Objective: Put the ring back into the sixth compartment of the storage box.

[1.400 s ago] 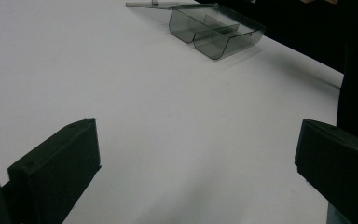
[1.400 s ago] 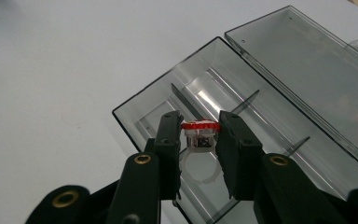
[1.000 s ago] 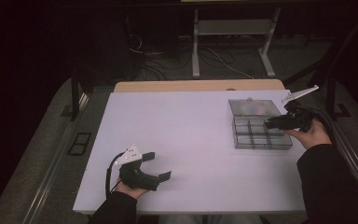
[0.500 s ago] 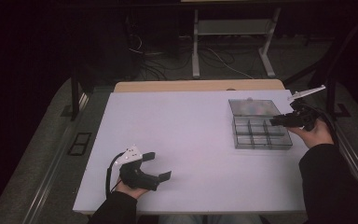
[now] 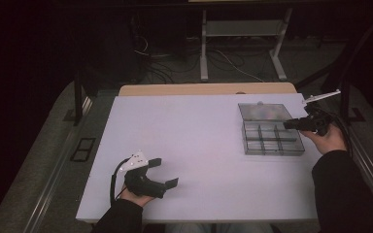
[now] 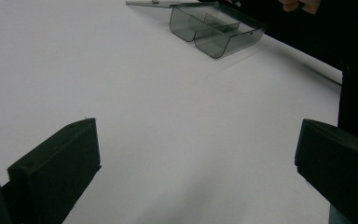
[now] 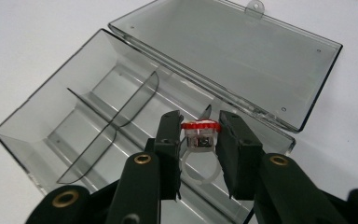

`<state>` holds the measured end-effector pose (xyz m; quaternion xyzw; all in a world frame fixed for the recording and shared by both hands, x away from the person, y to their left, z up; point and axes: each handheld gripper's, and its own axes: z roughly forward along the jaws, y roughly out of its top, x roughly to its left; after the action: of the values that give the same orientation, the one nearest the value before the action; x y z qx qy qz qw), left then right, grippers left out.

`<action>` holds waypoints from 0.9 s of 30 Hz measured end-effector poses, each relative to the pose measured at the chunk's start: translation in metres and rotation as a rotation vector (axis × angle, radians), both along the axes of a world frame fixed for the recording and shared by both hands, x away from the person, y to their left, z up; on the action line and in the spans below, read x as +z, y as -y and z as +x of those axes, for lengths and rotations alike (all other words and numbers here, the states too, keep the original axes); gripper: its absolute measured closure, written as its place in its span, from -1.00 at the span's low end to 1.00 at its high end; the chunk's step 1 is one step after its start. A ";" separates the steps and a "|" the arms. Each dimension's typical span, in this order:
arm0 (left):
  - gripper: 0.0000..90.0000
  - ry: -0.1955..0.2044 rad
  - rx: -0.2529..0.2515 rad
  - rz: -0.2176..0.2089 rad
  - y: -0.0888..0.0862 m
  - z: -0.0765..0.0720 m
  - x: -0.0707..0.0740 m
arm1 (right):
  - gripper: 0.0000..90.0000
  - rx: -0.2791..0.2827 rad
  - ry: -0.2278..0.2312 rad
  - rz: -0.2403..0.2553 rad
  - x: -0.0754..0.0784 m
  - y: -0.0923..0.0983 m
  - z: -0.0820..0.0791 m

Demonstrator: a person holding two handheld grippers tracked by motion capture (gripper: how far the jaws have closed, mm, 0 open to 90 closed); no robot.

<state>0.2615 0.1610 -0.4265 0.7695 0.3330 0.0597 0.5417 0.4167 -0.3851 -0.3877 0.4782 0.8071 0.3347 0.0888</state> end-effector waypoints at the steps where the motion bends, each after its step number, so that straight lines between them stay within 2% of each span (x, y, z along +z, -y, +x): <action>1: -1.00 0.000 0.000 0.001 0.000 0.000 0.000 | 0.55 0.000 0.000 0.000 0.000 0.000 0.000; 17: -1.00 0.000 -0.005 0.011 0.001 0.001 0.000 | 0.55 -0.015 -0.028 -0.011 -0.022 0.001 0.008; 27: -1.00 0.002 -0.010 0.019 0.001 0.001 0.000 | 0.54 -0.023 -0.046 -0.034 -0.035 -0.002 0.013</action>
<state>0.2628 0.1605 -0.4267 0.7761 0.3281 0.0608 0.5351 0.4298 -0.3827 -0.4223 0.4933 0.8091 0.3087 0.0822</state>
